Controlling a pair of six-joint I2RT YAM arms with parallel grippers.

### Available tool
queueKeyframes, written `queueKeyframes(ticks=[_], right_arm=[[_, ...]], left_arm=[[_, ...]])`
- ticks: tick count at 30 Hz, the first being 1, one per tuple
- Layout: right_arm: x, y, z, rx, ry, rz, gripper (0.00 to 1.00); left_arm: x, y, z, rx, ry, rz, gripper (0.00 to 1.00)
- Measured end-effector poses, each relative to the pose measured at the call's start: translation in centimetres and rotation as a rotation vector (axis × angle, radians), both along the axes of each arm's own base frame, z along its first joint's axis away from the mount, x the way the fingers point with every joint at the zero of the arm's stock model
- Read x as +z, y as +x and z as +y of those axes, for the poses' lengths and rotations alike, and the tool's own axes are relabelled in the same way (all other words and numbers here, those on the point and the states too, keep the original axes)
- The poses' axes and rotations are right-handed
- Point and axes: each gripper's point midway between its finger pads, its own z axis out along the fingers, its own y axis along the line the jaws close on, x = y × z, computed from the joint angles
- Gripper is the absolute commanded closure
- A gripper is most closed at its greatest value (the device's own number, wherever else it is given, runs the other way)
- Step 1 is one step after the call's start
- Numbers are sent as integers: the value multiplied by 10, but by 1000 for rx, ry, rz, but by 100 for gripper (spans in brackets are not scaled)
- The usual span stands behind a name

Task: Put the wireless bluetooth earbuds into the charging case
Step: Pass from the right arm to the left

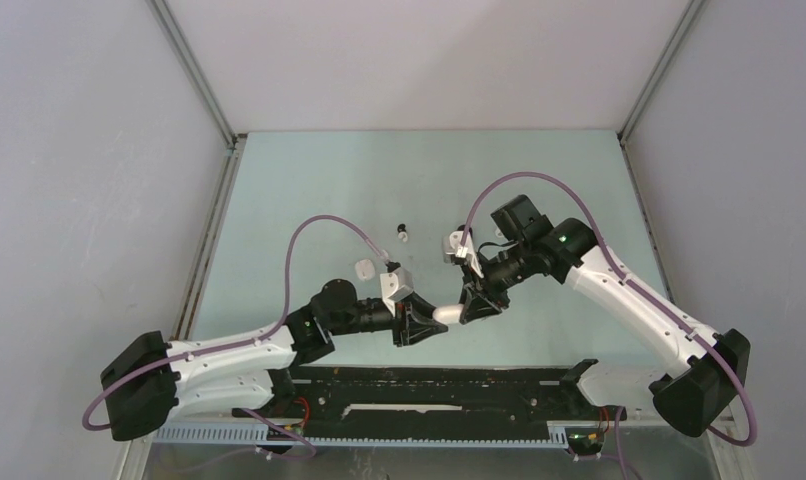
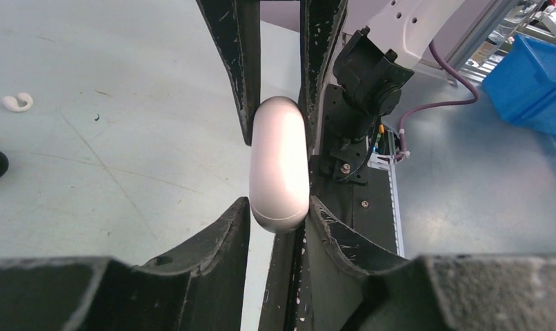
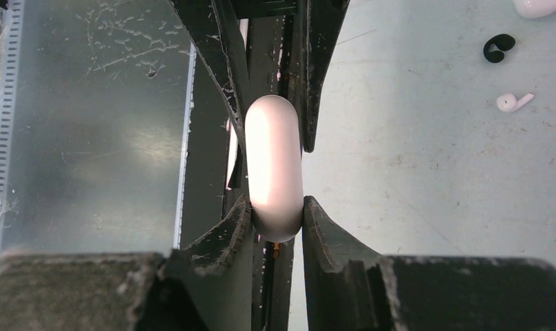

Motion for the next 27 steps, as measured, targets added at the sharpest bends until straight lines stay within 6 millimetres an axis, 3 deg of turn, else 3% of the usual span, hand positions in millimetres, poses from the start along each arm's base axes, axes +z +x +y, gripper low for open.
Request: queueKeyframes(ticks=[6,20,27], right_arm=[[-1,2,0,-8,-4,-8,98],[-2,6,2,-41,-21,-7,95],[-2,7,2,-47,-27,-10,94]], left_arm=[[-5,0,-1,0,13,7,66],[-5,2,-1,9,15,8,60],[-10,3,-2,10,27,16,66]])
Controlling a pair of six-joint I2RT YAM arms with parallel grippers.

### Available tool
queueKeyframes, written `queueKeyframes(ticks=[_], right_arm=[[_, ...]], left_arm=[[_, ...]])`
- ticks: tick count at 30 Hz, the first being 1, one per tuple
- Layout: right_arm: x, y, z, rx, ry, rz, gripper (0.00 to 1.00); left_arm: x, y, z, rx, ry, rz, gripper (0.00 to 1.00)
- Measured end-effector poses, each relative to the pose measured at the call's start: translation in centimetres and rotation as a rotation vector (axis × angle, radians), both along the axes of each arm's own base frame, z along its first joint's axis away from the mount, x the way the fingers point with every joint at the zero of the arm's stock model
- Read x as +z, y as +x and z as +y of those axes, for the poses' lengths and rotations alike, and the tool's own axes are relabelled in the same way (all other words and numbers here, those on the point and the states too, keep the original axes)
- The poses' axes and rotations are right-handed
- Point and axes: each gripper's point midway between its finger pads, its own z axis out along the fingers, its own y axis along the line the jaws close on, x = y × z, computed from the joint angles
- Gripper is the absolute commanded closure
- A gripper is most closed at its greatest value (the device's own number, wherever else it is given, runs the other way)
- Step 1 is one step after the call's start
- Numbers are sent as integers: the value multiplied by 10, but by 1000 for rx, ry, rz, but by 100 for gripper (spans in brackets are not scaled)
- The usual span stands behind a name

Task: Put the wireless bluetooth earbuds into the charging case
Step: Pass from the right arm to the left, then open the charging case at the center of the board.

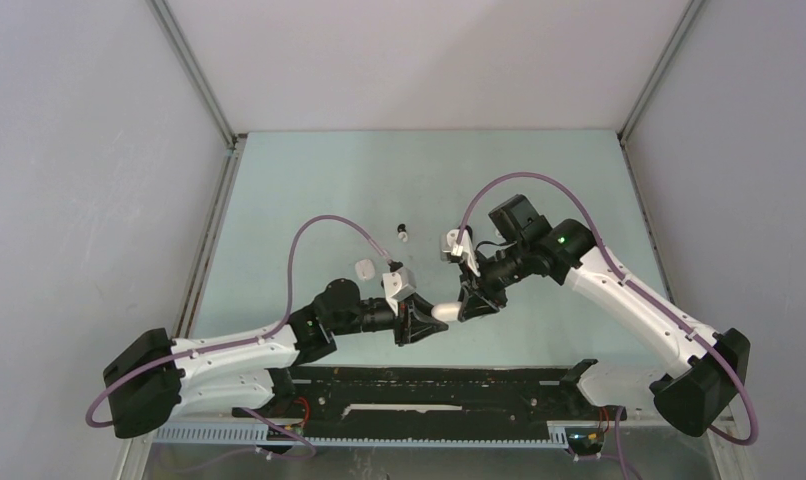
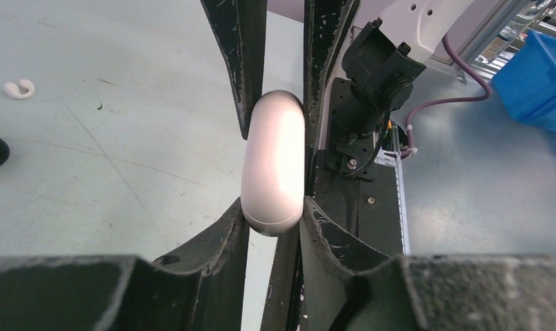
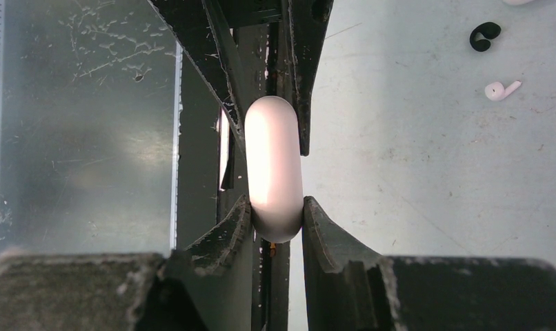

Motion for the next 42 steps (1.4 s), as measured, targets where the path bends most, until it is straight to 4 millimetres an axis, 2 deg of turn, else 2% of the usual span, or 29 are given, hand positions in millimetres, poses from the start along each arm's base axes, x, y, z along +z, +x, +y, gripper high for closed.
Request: queueKeyframes(ticks=[4,8,13,15,20,23,33,38,42], right_arm=[[-1,0,0,-1,-5,-3,94],[-1,0,0,-1,-6,-4,91],[-1,0,0,-1,-6,-4,61],[-1,-1,0,-1,-4,4,54],[1,1,4,-12,20,43,47],[4,3,5,-31,43,89,46],[3,29,-1,-159,97,309,46],[24,45,-7,-205,187,357,46],[45,66,-21,-266,284,371,46]], left_arm=[[-1,0,0,0,2,1,73],[-1,0,0,0,4,2,85],[-1,0,0,0,5,2,100],[-1,0,0,1,5,-1,100],[-1,-3,-1,-9,8,-28,100],[0,-4,-2,-10,8,-47,100],[-3,-1,0,11,24,-66,100],[0,-4,0,2,15,-72,100],[3,-3,0,8,8,-76,100]])
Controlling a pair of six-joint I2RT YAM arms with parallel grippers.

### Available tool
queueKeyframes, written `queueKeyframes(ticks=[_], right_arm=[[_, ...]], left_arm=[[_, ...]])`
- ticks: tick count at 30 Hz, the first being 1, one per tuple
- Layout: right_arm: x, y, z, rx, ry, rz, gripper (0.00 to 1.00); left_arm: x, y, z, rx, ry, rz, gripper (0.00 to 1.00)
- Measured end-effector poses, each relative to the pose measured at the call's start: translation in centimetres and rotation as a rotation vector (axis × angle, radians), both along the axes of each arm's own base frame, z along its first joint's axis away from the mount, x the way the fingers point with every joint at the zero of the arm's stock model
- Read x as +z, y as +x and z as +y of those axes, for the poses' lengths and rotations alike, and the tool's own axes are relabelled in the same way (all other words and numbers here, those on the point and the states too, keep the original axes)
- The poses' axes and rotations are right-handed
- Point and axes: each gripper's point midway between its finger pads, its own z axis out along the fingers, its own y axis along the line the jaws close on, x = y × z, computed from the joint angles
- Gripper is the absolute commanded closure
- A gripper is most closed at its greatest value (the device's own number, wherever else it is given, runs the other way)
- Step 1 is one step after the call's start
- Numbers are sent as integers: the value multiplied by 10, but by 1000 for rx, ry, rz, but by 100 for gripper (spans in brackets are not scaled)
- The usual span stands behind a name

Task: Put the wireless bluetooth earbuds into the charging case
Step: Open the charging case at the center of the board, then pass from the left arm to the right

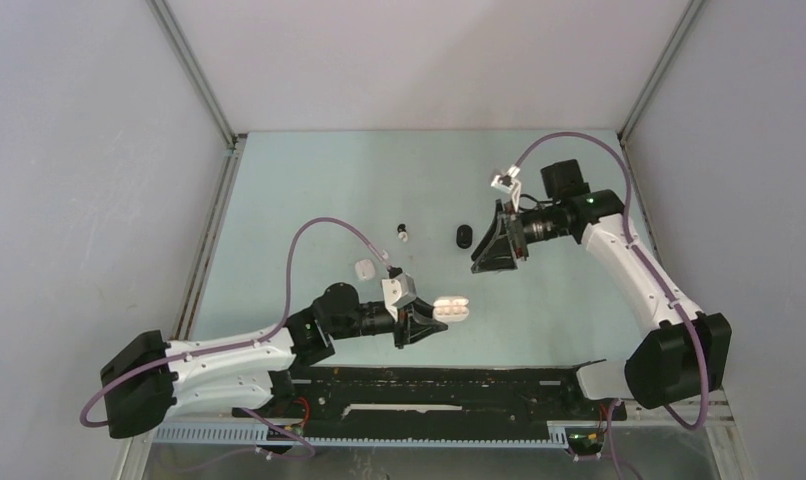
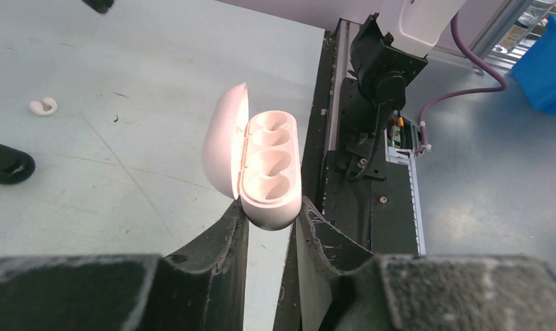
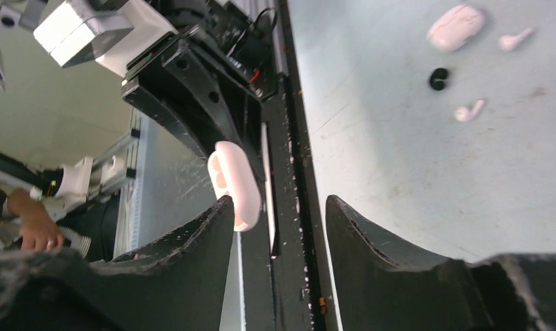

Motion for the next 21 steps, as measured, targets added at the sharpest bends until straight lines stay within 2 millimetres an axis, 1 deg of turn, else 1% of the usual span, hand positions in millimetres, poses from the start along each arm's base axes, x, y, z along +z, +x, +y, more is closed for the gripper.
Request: queueKeyframes(ticks=[3,5,9,15,17,21], right_arm=[[3,14,-13,-60,15,-8,46],[2,16,-18,-69,14,-23,44],[5,-2,-14,-22,10,-77,39],[1,-42,-5,65,-17,-158,36],[-3,-46,-4,75,-25,-160,36],[-10,-45,-1,84,-35,-146,37]], left_arm=[[2,1,2,11,-11,-6,100],[2,1,4,18,-16,-9,100],[4,1,5,19,-28,-14,100],[13,1,5,23,-69,-35,100],[16,1,6,27,-88,-44,100],[25,2,6,30,-119,-60,100]])
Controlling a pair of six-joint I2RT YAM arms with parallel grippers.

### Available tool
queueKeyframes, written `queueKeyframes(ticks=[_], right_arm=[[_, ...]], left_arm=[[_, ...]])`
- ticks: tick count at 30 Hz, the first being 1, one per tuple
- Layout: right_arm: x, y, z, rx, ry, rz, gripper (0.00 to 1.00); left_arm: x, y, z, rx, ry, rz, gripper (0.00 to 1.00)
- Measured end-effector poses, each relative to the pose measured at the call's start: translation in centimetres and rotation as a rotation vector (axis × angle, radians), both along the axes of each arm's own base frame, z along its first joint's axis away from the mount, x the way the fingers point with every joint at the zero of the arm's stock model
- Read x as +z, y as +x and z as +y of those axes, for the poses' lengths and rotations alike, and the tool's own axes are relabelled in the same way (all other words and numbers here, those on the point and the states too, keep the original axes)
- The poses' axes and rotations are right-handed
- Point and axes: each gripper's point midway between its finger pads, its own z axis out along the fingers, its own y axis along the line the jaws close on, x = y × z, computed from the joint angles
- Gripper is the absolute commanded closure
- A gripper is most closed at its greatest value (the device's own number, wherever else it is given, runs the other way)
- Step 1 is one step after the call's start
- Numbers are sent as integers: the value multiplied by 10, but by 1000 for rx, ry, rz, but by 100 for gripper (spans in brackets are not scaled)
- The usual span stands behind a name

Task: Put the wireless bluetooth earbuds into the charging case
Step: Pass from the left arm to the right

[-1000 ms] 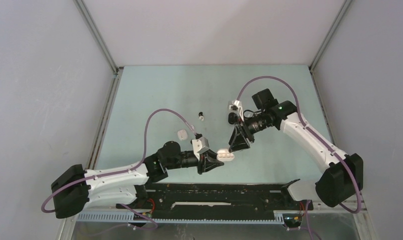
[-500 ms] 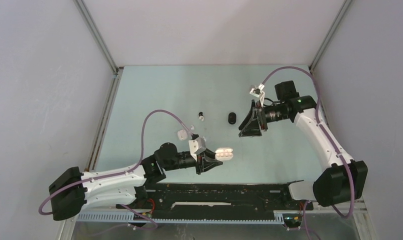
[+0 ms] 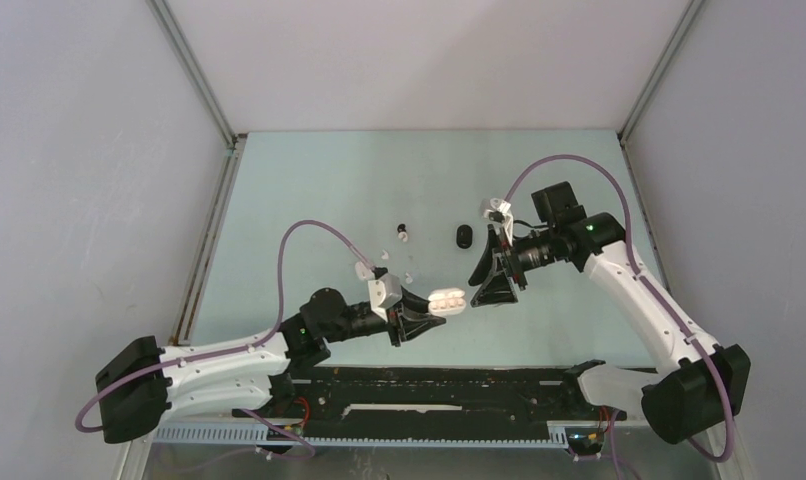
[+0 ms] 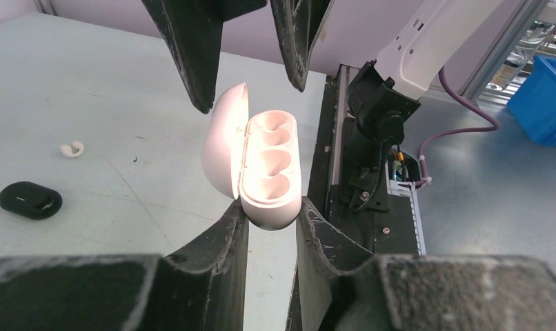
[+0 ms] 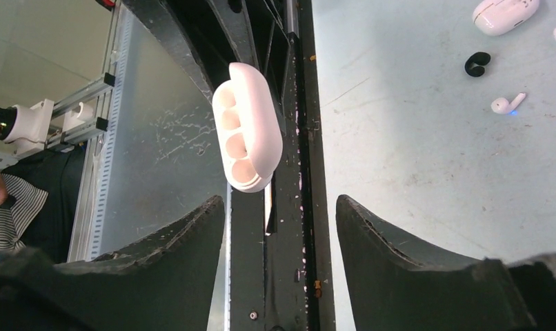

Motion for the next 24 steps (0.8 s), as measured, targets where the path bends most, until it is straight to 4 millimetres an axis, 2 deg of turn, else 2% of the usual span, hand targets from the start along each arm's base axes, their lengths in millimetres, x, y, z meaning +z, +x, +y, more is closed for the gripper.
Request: queueKeyframes(ticks=[6,12,24], right_arm=[[-5,-3,7,36,-6,19,38],[-5,-13,13,85,5,15,44],[0,-18,15,116,42,19,73]], left_arm=[[5,1,0,7,-21,-8,100],[10,3,-3,13,-48,2,100],[12,6,-11,10,-89,49,100]])
